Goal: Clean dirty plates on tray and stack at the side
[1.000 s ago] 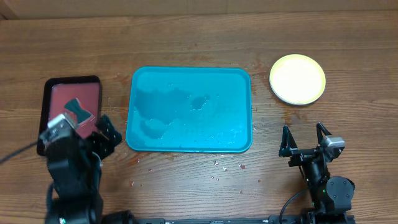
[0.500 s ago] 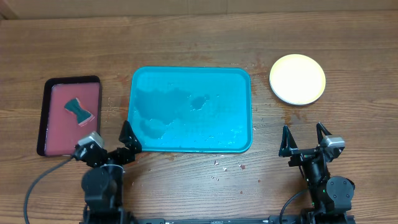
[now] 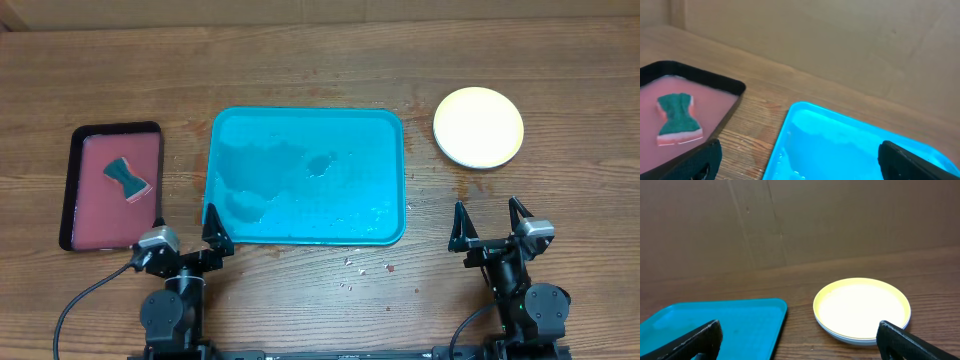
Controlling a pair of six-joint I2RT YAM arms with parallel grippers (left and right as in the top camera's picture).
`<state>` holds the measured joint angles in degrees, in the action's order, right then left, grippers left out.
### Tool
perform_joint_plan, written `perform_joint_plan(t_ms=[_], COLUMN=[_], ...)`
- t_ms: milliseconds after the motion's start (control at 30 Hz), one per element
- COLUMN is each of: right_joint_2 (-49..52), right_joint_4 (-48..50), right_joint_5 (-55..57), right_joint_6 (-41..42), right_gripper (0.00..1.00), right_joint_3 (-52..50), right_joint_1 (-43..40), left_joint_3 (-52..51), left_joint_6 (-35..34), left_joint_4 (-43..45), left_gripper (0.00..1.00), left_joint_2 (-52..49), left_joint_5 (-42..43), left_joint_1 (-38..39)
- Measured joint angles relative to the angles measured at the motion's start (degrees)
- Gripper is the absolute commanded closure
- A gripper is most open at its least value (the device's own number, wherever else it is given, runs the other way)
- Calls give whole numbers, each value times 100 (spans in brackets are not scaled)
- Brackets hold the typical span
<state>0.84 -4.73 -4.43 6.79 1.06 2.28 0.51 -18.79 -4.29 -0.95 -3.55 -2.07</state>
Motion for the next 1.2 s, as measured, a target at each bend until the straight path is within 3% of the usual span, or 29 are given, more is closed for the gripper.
perform_joint_plan(t_ms=[667,1200], right_joint_2=[0,0], right_joint_4=[-2,0], right_joint_5=[0,0], right_joint_6=[0,2], right_gripper=[0,0], right_joint_3=[0,0], right_joint_1=[0,0], left_joint_3=[0,0], left_joint_6=[1438,1604], left_joint_4=[-15,-17], left_gripper=[0,0], left_joint_2=[0,0], left_joint_5=[125,146], left_joint_1=[173,247])
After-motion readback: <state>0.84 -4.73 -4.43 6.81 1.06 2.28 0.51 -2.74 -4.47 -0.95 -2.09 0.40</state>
